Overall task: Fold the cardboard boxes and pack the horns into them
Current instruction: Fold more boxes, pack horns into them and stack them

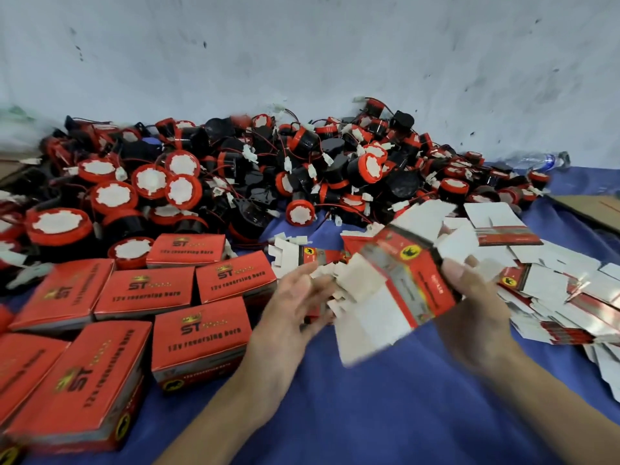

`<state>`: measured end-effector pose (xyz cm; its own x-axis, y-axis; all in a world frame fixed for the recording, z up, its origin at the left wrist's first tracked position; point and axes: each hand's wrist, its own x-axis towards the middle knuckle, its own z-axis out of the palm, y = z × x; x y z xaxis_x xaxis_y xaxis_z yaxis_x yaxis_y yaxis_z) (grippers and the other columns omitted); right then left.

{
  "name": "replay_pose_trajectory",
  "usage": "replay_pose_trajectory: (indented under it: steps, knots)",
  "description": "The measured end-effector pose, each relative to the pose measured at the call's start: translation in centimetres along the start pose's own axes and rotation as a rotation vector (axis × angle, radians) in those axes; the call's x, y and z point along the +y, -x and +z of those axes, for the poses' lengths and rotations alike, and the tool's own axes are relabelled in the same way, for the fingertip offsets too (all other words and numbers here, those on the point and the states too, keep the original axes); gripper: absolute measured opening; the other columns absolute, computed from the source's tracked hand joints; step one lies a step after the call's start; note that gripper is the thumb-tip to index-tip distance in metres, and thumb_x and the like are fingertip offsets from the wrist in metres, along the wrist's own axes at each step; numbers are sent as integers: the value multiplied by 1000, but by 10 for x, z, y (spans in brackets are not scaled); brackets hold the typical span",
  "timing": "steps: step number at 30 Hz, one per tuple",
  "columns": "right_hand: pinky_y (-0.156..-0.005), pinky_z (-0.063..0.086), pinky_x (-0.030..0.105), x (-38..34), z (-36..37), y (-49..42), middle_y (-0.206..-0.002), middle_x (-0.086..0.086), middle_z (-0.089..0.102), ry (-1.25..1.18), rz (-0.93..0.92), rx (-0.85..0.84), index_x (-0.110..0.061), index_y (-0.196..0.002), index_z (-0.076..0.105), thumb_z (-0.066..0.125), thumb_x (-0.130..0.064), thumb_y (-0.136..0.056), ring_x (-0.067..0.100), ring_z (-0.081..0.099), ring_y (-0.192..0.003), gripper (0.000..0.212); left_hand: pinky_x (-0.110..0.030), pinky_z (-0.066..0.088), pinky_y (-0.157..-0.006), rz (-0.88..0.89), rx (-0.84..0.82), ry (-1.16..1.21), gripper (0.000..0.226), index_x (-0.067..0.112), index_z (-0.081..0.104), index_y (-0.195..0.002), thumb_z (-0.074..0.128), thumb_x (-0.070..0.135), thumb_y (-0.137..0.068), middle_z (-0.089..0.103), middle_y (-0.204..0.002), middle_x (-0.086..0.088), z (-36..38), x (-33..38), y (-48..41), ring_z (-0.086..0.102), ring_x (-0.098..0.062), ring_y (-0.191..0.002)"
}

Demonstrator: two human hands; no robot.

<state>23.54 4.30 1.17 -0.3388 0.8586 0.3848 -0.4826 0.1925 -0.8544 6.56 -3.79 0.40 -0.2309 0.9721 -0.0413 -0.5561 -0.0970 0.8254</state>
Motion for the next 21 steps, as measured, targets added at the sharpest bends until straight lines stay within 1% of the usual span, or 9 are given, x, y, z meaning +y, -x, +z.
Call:
replay_pose_trajectory:
  steps: [1,2,3,4,6,8,13,17,21]
  knots:
    - [-63,56,24,1,0,1,-76,-3,72,22,41,-49,-17,-92,71,61,-12,-61,13,69,-69,32,-26,48,-85,42,-48,-156,68,11,56,-125,75,44,-69,66,-112,-7,3,3,4,61,-19,-107]
    - [-65,57,27,3,0,3,-79,0,73,56,80,-76,-15,-95,71,60,-11,-62,15,70,-71,35,-24,49,-83,73,-140,-284,99,15,57,-120,83,67,-40,66,-109,-1,0,2,7,61,-15,-105]
    - [-68,58,30,6,1,6,-84,2,73,74,111,-117,-17,-96,74,61,-12,-61,17,70,-75,37,-25,49,-87,79,-170,-378,121,20,55,-120,82,74,-16,65,-110,5,-3,-1,5,61,-13,-109]
    - [-71,58,33,8,4,7,-91,5,73,81,134,-152,-20,-98,75,63,-16,-60,21,71,-80,40,-24,49,-93,73,-203,-471,130,26,49,-125,78,79,-10,63,-114,12,0,-4,2,59,-9,-115]
    - [-76,58,39,10,5,9,-107,14,70,96,164,-196,-18,-115,68,65,-25,-63,30,69,-94,52,-8,44,-89,105,-378,-647,112,49,33,-130,76,81,-31,57,-118,35,0,-6,11,54,8,-115]
    - [-76,57,39,11,2,11,-115,19,67,121,195,-222,-14,-130,55,65,-26,-67,35,67,-100,65,-1,41,-84,130,-331,-720,97,59,26,-127,78,71,-45,50,-117,44,-3,-5,16,50,18,-110]
    - [-76,57,31,16,10,16,-118,11,68,101,263,-170,-21,-126,60,76,-37,-73,29,68,-103,58,-31,47,-101,285,-86,-765,107,48,28,-141,80,64,-48,52,-127,24,-6,-11,10,51,1,-120]
    - [-75,56,27,22,24,22,-122,4,67,80,174,-57,-32,-117,67,63,-35,-85,18,67,-104,32,-7,40,-93,600,142,-913,101,52,22,-137,76,63,-52,37,-124,35,1,-15,10,38,14,-121]
    - [-88,54,31,22,27,28,-132,-3,61,-16,151,-107,-39,-129,57,70,-57,-77,16,59,-119,57,-8,45,-84,583,9,-948,92,51,22,-130,76,59,-56,46,-122,32,9,-17,18,49,13,-113]
